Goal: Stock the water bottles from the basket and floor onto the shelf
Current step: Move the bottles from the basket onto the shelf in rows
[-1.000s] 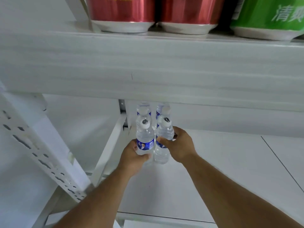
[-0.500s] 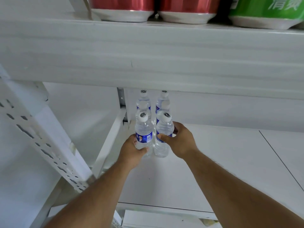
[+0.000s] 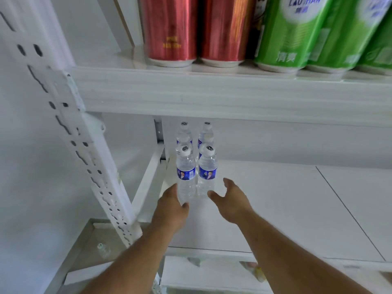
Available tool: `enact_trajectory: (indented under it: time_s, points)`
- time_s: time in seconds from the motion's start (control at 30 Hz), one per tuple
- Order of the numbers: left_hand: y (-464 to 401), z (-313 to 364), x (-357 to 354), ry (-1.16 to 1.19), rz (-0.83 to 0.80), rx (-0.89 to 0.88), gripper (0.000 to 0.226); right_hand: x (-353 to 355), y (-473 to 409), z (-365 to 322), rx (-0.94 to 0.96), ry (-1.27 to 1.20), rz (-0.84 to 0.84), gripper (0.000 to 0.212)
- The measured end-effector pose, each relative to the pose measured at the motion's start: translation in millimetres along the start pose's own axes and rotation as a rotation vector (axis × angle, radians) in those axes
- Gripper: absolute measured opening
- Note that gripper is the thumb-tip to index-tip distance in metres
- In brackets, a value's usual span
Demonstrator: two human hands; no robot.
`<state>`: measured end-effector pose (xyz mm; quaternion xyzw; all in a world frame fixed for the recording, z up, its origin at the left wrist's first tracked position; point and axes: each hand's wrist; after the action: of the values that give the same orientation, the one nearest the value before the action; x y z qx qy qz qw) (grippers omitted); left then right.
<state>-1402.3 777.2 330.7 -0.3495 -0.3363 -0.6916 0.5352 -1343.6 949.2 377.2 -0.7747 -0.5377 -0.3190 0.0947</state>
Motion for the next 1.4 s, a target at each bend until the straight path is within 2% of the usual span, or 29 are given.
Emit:
enact_trajectory:
  time_s: [0.07, 0.2, 0.43, 0.8, 0.97, 1.1, 1.4]
  points:
    - [18, 1, 4, -0.194, -0.05, -0.076, 0.076, -4, 23, 2, 0.035, 0.139, -0.052, 0.073]
    - [51, 2, 16, -0.467, -0.121, -0.175, 0.076, -17, 61, 13, 0.1, 0.4, -0.13, 0.078]
    - [123, -10, 14, -0.535, -0.177, -0.192, 0.073, -27, 128, 37, 0.181, 0.631, -0.2, 0.082]
    - [249, 5, -24, -0.544, -0.193, -0.122, 0.068, -7, 226, 114, 0.22, 0.574, -0.218, 0.077]
    - [307, -15, -67, -0.558, -0.337, -0.051, 0.067, -12, 269, 183, 0.078, 0.493, -0.352, 0.073]
    - [335, -31, -90, -0.55, -0.437, -0.006, 0.071, -11, 292, 220, -0.024, 0.482, -0.394, 0.074]
    - [344, -75, -110, -0.431, -0.545, 0.08, 0.074, -42, 306, 243, -0.223, 0.456, -0.424, 0.076]
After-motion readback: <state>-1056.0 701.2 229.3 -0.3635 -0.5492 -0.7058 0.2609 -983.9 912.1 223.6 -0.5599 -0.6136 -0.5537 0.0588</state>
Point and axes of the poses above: each hand's wrist, its own y-axis away from the middle knuckle, its own x-axis out of the back of the hand, z = x × y, and after that the axes turned 9 degrees about -y, right-handed
